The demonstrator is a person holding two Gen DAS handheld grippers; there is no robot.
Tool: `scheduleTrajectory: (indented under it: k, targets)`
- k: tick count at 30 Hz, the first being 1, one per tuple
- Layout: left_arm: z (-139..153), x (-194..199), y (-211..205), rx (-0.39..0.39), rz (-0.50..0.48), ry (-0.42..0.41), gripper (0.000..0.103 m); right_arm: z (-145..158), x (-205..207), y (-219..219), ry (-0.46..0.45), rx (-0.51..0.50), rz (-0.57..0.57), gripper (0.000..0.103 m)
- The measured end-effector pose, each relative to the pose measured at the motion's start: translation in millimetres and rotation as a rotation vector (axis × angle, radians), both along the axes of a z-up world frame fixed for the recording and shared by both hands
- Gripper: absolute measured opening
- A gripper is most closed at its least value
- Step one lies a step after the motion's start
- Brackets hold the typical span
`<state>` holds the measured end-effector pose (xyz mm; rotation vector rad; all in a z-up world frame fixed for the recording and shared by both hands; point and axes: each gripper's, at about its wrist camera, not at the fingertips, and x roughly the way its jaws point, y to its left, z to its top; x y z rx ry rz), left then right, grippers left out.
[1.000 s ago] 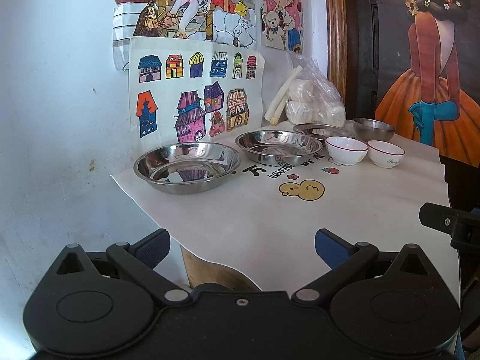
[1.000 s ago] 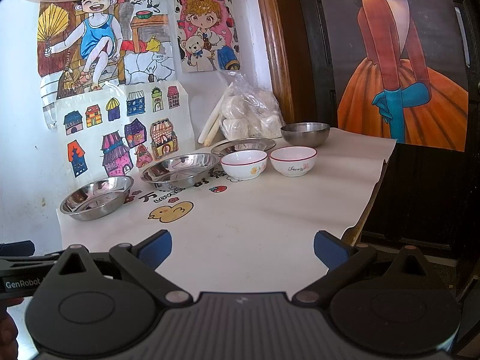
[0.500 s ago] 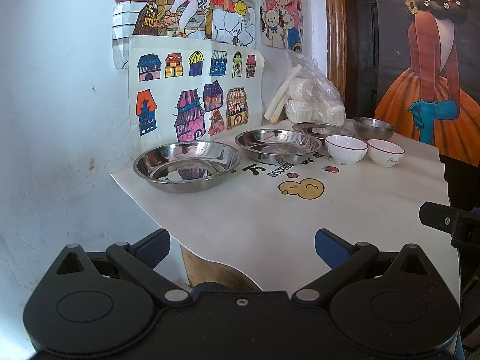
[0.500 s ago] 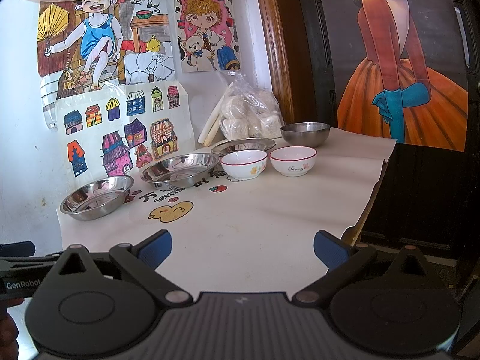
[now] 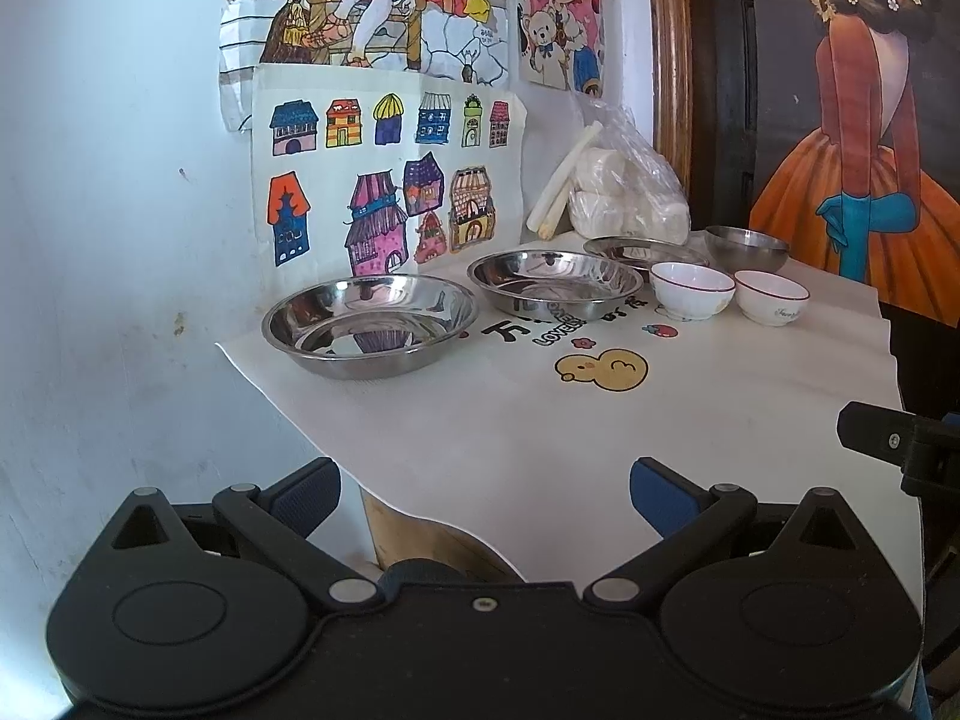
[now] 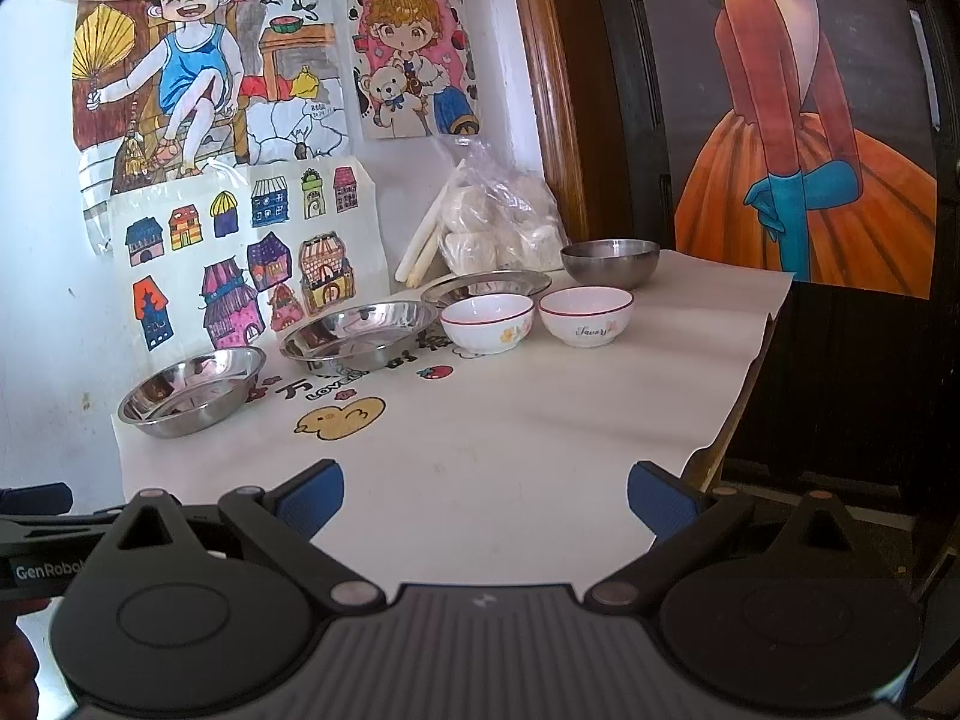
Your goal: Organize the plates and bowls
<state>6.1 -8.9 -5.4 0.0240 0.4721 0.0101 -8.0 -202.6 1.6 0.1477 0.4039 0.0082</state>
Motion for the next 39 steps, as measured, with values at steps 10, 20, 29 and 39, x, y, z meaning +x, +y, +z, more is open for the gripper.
scheduleTrajectory:
  k: [10, 20, 29, 39]
  targets:
    - [-1, 5, -1, 0.008, -0.002, 0.016, 0.102, 0, 3, 0, 0.014, 0.006, -0.001, 0.103]
    - [3, 13, -1, 0.032, -0.023, 0.022, 0.102, 3, 9, -2, 0.019, -0.010, 0.014, 0.103]
    - [29, 35, 5, 0.055, -0.056, -0.003, 0.102, 25, 22, -16, 0.007, -0.034, 0.056, 0.103]
    - [87, 82, 39, 0.028, -0.084, -0.049, 0.102, 95, 50, -28, -0.086, -0.079, 0.202, 0.103]
